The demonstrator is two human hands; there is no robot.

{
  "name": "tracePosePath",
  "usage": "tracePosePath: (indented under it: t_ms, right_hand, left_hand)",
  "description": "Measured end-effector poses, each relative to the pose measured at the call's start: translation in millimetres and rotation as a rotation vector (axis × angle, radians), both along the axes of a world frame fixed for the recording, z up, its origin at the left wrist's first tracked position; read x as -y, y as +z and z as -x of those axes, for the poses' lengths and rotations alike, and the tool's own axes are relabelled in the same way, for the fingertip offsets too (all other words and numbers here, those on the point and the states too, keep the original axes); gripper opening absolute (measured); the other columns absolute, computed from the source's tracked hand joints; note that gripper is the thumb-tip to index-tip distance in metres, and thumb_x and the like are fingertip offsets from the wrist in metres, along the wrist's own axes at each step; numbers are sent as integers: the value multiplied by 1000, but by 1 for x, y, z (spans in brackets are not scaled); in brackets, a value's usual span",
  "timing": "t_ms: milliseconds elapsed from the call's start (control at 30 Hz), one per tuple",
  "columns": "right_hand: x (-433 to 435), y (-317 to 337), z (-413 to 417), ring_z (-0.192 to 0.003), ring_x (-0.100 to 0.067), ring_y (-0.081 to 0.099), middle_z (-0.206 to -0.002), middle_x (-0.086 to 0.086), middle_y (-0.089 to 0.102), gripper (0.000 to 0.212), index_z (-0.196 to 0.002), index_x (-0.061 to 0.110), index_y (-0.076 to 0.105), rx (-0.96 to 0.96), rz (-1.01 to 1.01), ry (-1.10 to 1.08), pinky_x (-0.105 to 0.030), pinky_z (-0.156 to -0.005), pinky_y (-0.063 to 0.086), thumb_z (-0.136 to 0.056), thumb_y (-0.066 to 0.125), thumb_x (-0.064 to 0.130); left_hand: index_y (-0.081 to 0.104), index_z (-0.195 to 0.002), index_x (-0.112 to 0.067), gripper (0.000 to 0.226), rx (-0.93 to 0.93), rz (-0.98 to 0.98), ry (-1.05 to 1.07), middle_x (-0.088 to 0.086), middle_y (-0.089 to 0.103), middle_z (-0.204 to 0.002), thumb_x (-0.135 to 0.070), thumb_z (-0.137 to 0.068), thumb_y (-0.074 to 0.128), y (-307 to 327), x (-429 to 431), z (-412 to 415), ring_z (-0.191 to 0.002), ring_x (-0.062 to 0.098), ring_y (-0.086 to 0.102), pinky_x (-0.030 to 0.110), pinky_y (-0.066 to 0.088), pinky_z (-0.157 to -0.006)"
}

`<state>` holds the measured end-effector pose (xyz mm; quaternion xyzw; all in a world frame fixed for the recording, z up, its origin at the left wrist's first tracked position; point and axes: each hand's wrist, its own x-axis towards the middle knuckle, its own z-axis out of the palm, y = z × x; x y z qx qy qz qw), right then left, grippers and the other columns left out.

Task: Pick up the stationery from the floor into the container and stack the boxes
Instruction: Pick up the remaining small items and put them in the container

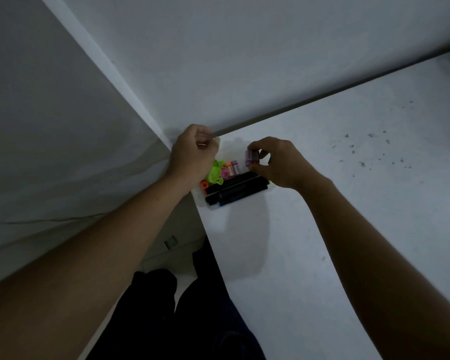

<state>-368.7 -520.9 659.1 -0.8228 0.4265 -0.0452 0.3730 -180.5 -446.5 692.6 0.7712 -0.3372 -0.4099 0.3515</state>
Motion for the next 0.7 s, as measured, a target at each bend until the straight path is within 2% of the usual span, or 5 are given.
tracePosePath:
  t_ms: [100,233,467,567,700]
  right_hand:
    - [3,-1,-10,-96,-25,58,-110,-13,61,32,-115,8,62,-167,30,132,-28,-80,50,-84,67,14]
    - [6,1,-23,-102,-29,57,-114,-14,59,34,-118,8,59,-294,57,153,-41,-88,50,-85,64,13]
    - [9,3,-28,-114,-28,53,-128,-12,54,50,-131,11,52,-349,-7,141,-37,-94,47,-83,67,14]
    - [6,1,-23,-111,-26,56,-129,-11,55,45,-129,11,54,-275,-38,74,-32,-92,46,-85,64,11]
    - [-2,-7,-27,-104,-29,59,-120,-15,59,34,-123,8,57,-296,32,-22,-37,-86,53,-89,60,11]
  left_hand:
    - [60,-111,-13,22,107,-43,-58,2,63,-104,-24,-91,59,-13,-17,-10,-85,9,57,26,48,-80]
    - [59,-117,-10,27,197,-135,-124,9,58,-117,-21,-92,58,-29,-35,-20,-100,16,54,24,40,-82]
    - [55,-128,-13,34,149,-205,-173,9,54,-128,-22,-95,53,-34,-41,-21,-106,25,58,32,50,-85]
    - [55,-127,-12,34,122,-214,-165,11,54,-129,-22,-95,52,-33,-40,-22,-105,32,60,45,53,-90]
    - [52,-131,-13,37,99,-240,-162,12,52,-132,-24,-95,51,-35,-40,-23,-102,36,63,46,53,-90]
